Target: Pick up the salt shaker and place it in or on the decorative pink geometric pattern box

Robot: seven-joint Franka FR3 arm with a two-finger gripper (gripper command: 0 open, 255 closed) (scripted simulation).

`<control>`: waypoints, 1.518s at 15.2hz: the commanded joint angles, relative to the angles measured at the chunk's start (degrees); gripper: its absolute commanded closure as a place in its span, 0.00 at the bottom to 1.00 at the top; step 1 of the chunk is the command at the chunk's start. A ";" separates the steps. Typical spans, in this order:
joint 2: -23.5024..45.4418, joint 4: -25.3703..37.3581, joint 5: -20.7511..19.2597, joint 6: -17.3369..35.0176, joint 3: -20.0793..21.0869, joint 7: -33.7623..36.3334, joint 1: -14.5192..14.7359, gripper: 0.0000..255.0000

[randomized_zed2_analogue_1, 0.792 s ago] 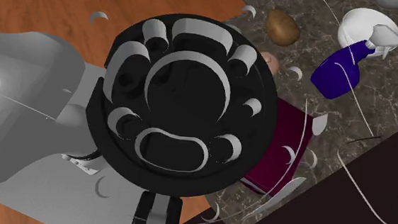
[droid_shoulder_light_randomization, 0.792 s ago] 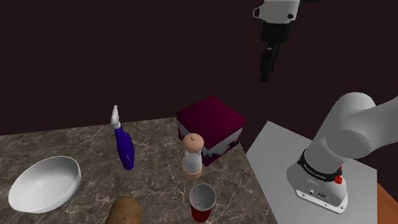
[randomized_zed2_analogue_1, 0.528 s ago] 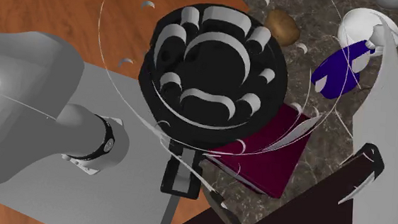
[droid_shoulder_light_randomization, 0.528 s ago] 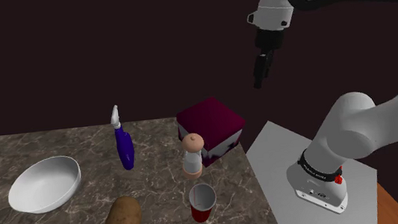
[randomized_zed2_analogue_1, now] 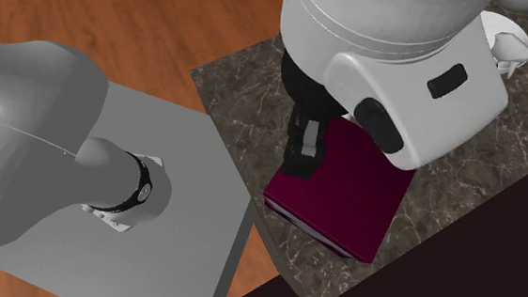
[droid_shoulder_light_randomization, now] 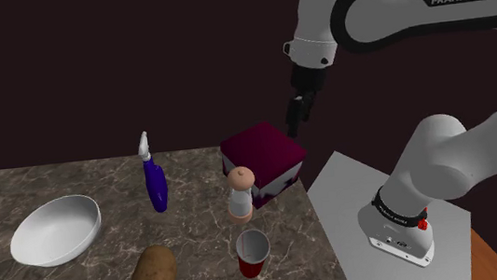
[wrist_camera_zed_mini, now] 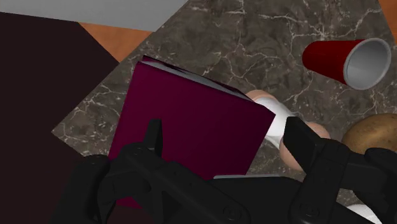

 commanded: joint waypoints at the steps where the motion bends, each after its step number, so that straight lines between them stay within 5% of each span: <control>1: 1.54 -0.55 2.03 3.44 2.41 2.10 1.07 0.00; 11: 16.15 3.00 6.98 21.13 14.19 11.65 3.60 0.00; 23: 20.29 0.26 7.49 28.25 16.36 12.01 3.76 0.00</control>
